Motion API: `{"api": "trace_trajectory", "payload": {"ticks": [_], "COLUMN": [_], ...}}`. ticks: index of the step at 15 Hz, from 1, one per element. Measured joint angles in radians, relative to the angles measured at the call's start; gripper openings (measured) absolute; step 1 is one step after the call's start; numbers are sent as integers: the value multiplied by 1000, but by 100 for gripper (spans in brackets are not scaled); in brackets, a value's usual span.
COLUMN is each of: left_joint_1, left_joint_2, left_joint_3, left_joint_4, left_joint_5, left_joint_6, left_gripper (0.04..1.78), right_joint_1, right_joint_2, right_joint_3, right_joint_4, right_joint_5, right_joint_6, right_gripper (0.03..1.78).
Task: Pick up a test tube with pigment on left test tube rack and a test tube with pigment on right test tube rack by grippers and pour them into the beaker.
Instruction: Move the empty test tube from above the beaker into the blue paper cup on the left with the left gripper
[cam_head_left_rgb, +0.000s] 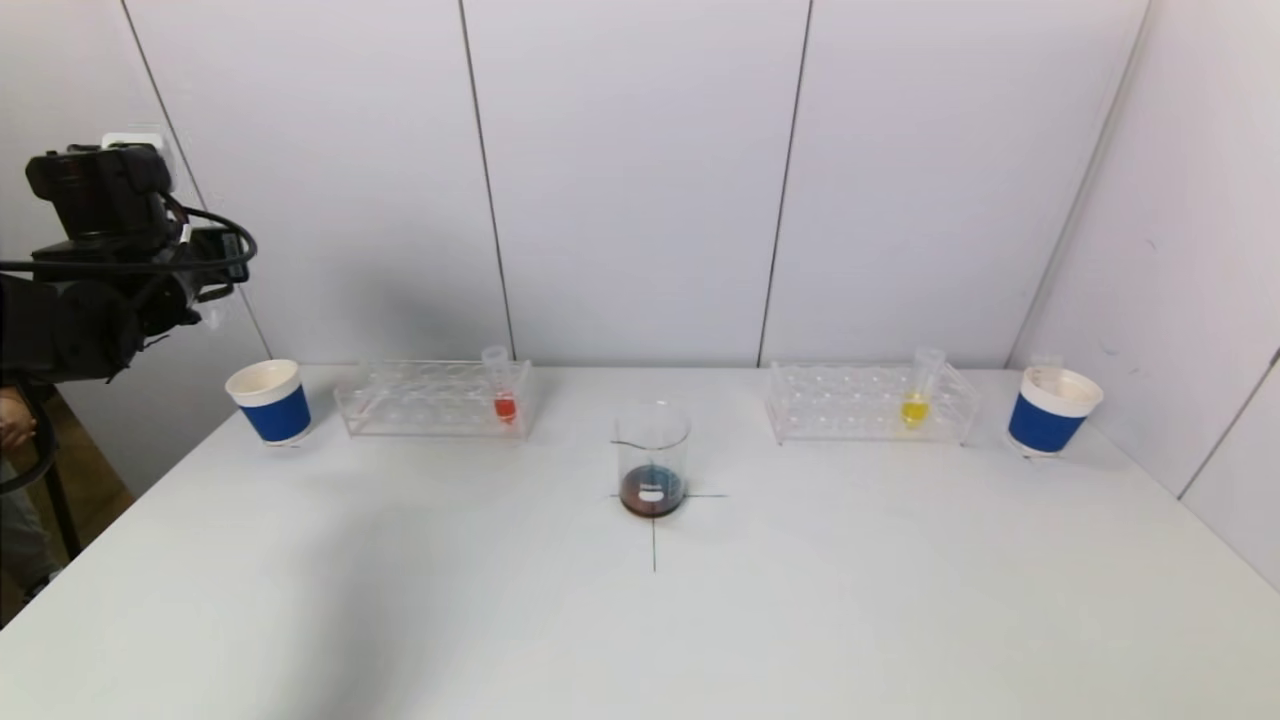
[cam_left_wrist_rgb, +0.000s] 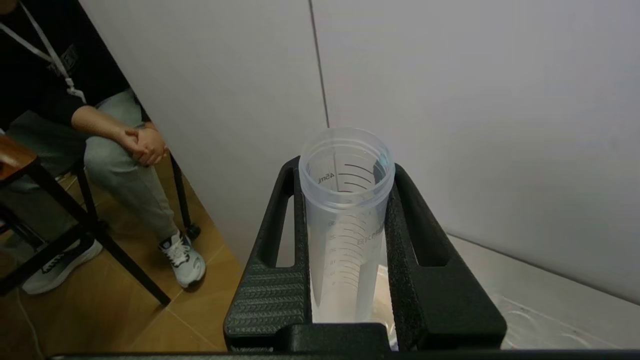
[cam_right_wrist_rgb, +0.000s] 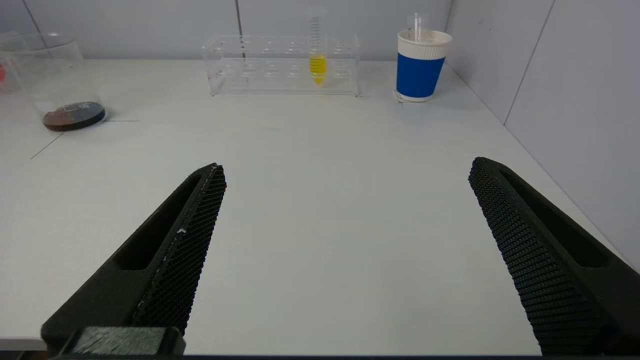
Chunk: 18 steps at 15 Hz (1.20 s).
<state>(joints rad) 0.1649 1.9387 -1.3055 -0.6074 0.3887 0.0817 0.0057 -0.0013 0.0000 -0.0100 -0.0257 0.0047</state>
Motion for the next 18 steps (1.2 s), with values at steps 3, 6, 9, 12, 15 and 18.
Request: {"api": "trace_trajectory", "payload": {"ticks": [3,6,9,12,15,18], "left_joint_1": [28,37,31,22,21,20], "left_joint_2": [48,91,130,173,213,244], "left_joint_3": [5,7,7,7,9,20], "left_joint_4": [-60,-104,-126,-169,-196,-226], "left_joint_5": [0,-13,-17,-19,-26,-30], "left_joint_6": [-13,-15,-14,-13,-13,-14], "left_gripper": [45,45,45,45,45,45], "right_joint_1": [0,0,0,0,0,0], "right_joint_2": [0,0,0,0,0,0], "right_joint_3": [0,0,0,0,0,0], "right_joint_4": [0,0,0,0,0,0], "right_joint_5": [0,0,0,0,0,0], "right_joint_6": [0,0,0,0,0,0], "right_gripper": [177,177,177,177,177,177]}}
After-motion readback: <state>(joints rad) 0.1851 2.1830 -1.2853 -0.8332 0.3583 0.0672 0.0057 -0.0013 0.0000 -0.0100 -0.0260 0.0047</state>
